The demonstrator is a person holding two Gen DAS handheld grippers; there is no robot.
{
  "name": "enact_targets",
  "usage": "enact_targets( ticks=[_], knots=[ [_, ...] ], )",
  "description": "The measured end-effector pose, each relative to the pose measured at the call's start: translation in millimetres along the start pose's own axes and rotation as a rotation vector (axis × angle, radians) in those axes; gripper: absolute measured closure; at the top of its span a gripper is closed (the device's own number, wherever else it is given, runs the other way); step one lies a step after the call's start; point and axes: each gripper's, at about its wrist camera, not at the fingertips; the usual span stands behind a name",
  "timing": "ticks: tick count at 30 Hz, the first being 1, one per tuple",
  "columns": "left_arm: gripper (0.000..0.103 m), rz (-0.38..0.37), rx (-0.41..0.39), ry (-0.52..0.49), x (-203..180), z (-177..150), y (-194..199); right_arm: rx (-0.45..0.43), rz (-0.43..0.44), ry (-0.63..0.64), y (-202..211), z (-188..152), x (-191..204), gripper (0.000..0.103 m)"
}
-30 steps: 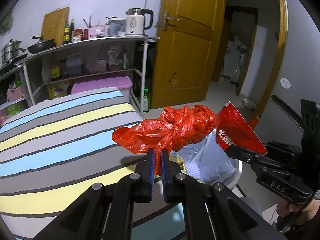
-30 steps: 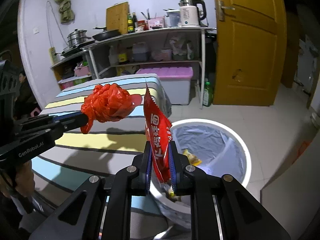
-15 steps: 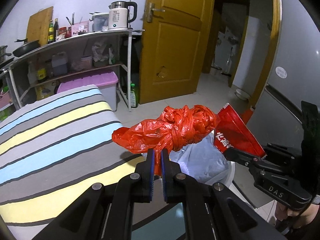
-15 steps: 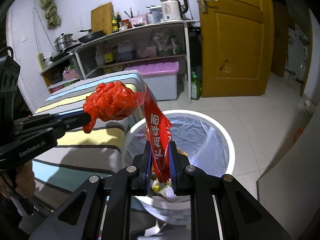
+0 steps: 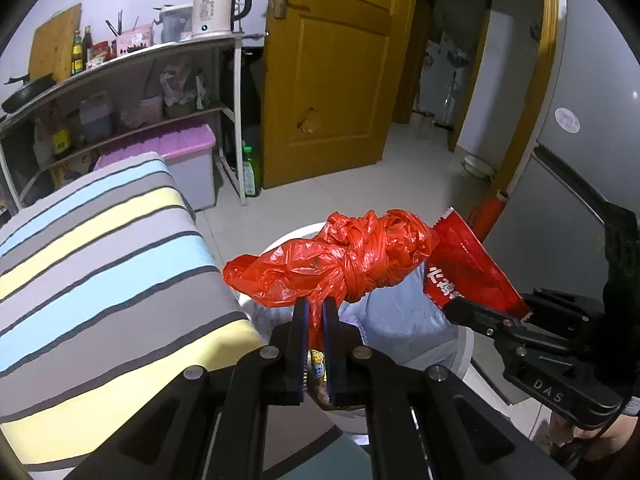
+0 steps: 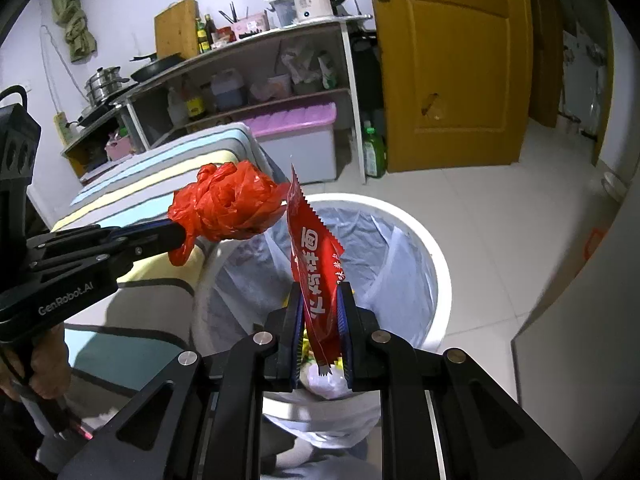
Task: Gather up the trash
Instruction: 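Open the left gripper over the bin while the right gripper releases the red wrapper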
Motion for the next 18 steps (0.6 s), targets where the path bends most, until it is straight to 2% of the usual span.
enact_targets(
  ticks=[13, 18],
  knots=[
    [0.095, -0.04, 0.048, 0.004, 3, -5, -16, 0.055, -0.027, 0.012, -17, -6, -1, 0.085],
    [0.094, -0.044, 0.035, 0.005, 0, -7, -10, 0.034, -0.025, 0.019, -9, -5, 1, 0.07]
  ],
)
Point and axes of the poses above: each gripper's, at about its wrist camera, not at the fingertips, and y roughly against the way its jaws point, x to its left, z to its top, and after that the axes turned 15 degrees about -z, right-handed
